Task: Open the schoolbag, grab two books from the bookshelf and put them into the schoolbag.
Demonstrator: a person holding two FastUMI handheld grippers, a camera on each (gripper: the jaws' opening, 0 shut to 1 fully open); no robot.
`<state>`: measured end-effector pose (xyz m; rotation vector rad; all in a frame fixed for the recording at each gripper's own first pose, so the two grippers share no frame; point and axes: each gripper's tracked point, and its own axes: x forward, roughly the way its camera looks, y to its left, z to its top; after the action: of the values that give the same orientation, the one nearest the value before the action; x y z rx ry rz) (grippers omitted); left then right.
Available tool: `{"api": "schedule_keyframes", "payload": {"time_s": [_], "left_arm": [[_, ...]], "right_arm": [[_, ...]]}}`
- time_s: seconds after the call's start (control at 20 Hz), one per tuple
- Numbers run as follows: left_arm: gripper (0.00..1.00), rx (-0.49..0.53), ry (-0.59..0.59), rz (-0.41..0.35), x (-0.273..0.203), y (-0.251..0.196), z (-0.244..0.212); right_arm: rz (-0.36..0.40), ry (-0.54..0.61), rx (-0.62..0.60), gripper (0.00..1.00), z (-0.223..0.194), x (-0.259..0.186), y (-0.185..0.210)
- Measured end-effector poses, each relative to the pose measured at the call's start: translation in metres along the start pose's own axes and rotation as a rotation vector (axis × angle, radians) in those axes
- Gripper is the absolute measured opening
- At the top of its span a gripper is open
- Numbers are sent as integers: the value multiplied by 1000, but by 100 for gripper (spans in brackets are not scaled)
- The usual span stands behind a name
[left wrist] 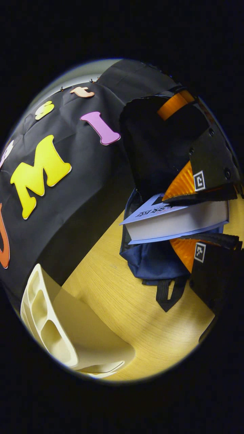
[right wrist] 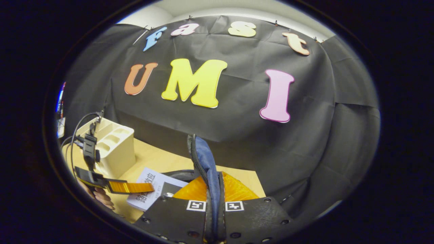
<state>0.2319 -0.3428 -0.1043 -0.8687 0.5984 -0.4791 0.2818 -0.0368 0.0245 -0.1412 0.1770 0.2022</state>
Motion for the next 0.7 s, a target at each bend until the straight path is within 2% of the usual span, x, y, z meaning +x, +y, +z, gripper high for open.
{"api": "schedule_keyframes", "payload": {"time_s": [0.3,0.55,0.6,0.65,0.7], "left_arm": [[41,53,-12,3,42,-23,-25],[41,51,-23,-14,69,-41,-36],[41,47,-15,-15,74,-42,-41],[42,41,-15,-14,78,-40,-45],[41,36,-15,-17,79,-38,-48]], "right_arm": [[35,-11,24,6,3,-1,10],[62,-14,51,6,1,-4,15],[61,-11,61,2,-1,-3,14],[58,-11,69,2,-2,-1,12],[53,-8,70,6,-3,-1,10]]}}
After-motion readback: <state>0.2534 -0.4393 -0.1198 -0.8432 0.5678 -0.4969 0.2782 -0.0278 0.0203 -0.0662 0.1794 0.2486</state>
